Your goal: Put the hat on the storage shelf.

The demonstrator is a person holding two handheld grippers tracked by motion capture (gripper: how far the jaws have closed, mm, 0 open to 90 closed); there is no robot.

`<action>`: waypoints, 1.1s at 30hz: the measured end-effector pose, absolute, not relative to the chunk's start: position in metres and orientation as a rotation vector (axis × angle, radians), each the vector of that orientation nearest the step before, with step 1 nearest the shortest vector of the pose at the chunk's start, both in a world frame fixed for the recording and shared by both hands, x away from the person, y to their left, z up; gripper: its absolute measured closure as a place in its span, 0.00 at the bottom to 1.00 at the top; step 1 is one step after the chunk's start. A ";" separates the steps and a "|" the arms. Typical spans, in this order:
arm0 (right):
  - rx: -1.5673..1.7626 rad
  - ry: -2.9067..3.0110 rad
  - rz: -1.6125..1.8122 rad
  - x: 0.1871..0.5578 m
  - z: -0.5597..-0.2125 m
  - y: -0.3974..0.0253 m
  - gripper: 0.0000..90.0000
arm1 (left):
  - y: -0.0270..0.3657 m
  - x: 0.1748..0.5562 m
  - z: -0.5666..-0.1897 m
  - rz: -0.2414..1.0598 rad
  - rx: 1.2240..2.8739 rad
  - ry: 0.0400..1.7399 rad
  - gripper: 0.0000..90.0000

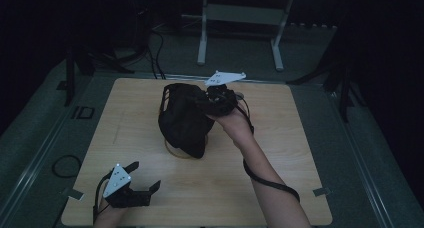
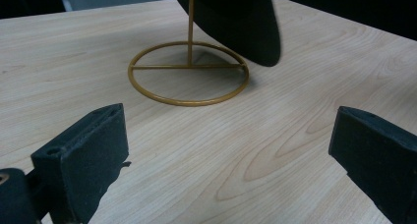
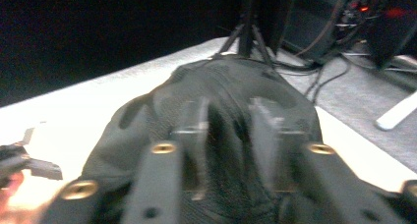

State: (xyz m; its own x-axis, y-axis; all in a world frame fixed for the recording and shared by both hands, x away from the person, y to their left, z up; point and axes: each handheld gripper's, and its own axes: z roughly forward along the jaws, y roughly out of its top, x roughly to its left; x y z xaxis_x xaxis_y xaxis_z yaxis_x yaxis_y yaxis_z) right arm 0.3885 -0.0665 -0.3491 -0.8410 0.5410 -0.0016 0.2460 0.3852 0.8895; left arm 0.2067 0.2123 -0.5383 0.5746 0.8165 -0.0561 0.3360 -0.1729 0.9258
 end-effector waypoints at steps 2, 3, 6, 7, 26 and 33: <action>0.688 2.365 1.432 0.388 -0.349 -0.066 0.63 | 0.212 0.207 -0.539 0.569 1.757 0.953 0.02; 0.687 2.368 1.422 0.388 -0.349 -0.066 0.57 | 0.212 0.207 -0.539 0.565 1.758 0.953 0.02; 0.678 2.363 1.421 0.387 -0.348 -0.067 0.44 | 0.211 0.207 -0.539 0.562 1.759 0.953 0.02; 0.674 2.368 1.436 0.386 -0.347 -0.068 0.40 | 0.211 0.207 -0.539 0.563 1.762 0.954 0.02; 0.616 2.389 1.516 0.367 -0.355 -0.100 0.14 | 0.209 0.208 -0.541 0.573 1.783 0.961 0.02; 0.619 2.365 1.471 0.362 -0.362 -0.115 0.14 | 0.210 0.207 -0.540 0.579 1.784 0.960 0.02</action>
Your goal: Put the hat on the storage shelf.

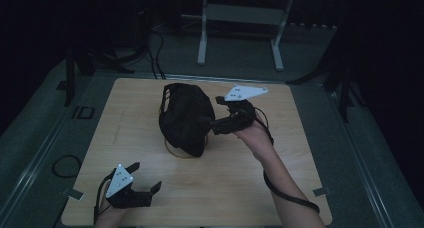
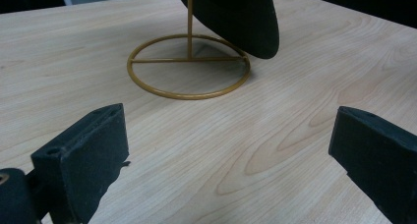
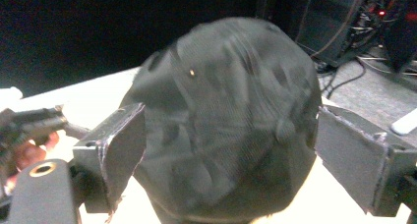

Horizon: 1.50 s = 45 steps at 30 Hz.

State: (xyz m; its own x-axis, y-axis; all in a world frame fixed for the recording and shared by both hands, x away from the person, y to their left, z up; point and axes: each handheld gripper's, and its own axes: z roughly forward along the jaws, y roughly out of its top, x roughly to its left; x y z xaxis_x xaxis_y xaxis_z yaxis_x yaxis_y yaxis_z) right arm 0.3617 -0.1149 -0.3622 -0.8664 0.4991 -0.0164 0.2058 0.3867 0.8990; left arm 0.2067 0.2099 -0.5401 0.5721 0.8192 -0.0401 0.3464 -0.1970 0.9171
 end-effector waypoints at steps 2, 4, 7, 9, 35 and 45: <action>0.619 2.362 1.460 0.358 -0.367 -0.122 0.14 | 0.210 0.207 -0.540 0.580 1.784 0.962 0.02; 0.625 2.366 1.458 0.355 -0.370 -0.128 0.14 | 0.210 0.207 -0.540 0.579 1.783 0.964 0.02; 0.632 2.365 1.464 0.350 -0.378 -0.137 0.14 | 0.210 0.207 -0.541 0.578 1.784 0.965 0.02; 0.638 2.366 1.460 0.346 -0.383 -0.143 0.14 | 0.210 0.207 -0.541 0.577 1.785 0.962 0.02; 0.663 2.435 1.476 0.308 -0.471 -0.197 0.15 | 0.208 0.207 -0.542 0.573 1.794 0.957 0.02; 0.661 2.493 1.456 0.297 -0.501 -0.218 0.15 | 0.207 0.207 -0.544 0.563 1.809 0.956 0.02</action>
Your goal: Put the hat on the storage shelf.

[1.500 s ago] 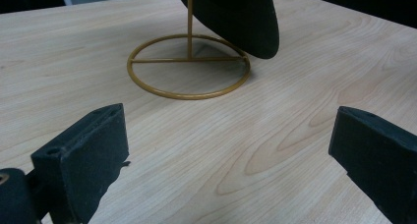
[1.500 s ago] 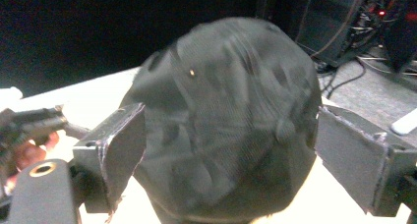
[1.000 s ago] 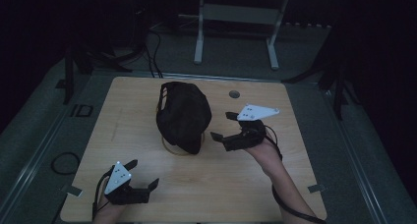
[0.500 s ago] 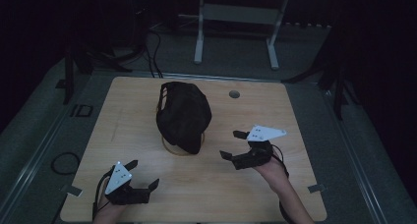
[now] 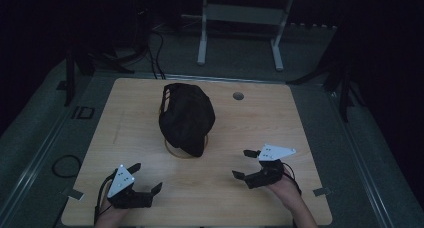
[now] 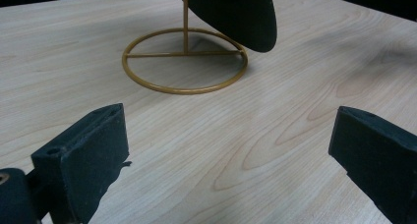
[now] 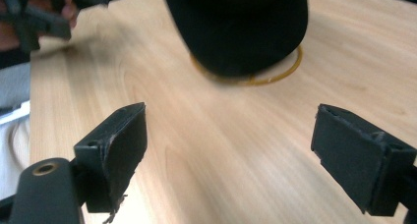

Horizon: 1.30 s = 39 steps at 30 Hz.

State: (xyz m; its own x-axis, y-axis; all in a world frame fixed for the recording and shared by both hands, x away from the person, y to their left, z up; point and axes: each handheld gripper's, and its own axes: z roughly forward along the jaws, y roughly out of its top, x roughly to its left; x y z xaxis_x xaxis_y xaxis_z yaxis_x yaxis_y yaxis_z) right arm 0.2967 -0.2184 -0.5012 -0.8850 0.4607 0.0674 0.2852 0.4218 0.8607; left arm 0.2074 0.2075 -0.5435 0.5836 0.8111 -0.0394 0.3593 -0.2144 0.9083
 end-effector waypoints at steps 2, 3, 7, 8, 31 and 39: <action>0.651 2.510 1.443 0.295 -0.504 -0.220 0.15 | 0.207 0.207 -0.544 0.561 1.807 0.954 0.02; 0.644 2.519 1.422 0.294 -0.507 -0.221 0.15 | 0.207 0.208 -0.544 0.556 1.815 0.954 0.02; 0.676 2.525 1.422 0.288 -0.517 -0.233 0.15 | 0.206 0.208 -0.545 0.550 1.824 0.950 0.02; 0.687 2.524 1.420 0.287 -0.520 -0.236 0.15 | 0.206 0.208 -0.545 0.551 1.827 0.950 0.02; 0.888 2.443 1.340 0.261 -0.547 -0.309 0.15 | 0.207 0.210 -0.550 0.523 1.847 0.964 0.02; 0.948 2.381 1.340 0.262 -0.548 -0.321 0.15 | 0.206 0.209 -0.551 0.524 1.851 0.969 0.02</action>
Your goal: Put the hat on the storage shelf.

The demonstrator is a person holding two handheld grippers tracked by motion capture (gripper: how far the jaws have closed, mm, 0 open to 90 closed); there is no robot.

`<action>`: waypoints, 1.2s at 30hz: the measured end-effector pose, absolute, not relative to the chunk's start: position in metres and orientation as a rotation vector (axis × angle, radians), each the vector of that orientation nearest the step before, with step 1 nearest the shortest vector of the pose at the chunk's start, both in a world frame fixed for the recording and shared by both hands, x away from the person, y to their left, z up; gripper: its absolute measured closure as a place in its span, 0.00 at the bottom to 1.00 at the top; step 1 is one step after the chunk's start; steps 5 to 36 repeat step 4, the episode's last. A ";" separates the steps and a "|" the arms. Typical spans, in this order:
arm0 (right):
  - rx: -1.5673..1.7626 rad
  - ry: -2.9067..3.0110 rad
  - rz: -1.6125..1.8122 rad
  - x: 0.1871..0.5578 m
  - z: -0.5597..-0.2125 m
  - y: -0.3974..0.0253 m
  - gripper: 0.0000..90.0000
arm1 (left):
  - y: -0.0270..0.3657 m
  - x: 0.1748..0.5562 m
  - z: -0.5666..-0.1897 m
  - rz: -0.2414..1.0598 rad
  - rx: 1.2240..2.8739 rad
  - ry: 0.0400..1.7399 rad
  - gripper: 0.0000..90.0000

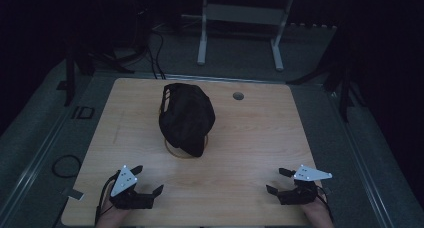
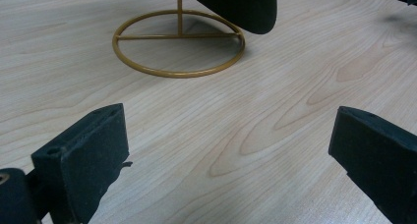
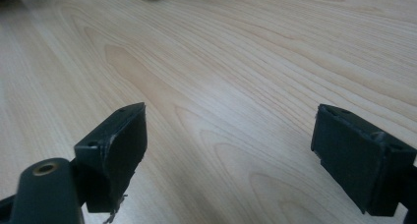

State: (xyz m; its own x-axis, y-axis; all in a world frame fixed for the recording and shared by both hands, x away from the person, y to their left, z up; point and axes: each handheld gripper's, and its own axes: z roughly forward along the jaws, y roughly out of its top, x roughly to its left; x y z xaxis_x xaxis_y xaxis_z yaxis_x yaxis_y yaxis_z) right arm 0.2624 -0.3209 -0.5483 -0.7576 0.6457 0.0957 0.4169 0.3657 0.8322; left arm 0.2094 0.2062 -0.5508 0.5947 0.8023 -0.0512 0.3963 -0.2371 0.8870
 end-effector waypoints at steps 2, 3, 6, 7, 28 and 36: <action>0.947 2.386 1.332 0.263 -0.549 -0.320 0.15 | 0.206 0.210 -0.551 0.522 1.849 0.969 0.02; 0.945 2.391 1.323 0.263 -0.549 -0.320 0.15 | 0.207 0.210 -0.551 0.521 1.847 0.970 0.02; 0.941 2.390 1.322 0.263 -0.549 -0.319 0.15 | 0.207 0.210 -0.551 0.521 1.849 0.968 0.02; 0.941 2.390 1.322 0.263 -0.549 -0.319 0.15 | 0.207 0.210 -0.551 0.521 1.849 0.968 0.02; 0.941 2.390 1.322 0.263 -0.549 -0.319 0.15 | 0.207 0.210 -0.551 0.521 1.849 0.968 0.02; 0.941 2.390 1.322 0.263 -0.549 -0.319 0.15 | 0.207 0.210 -0.551 0.521 1.849 0.968 0.02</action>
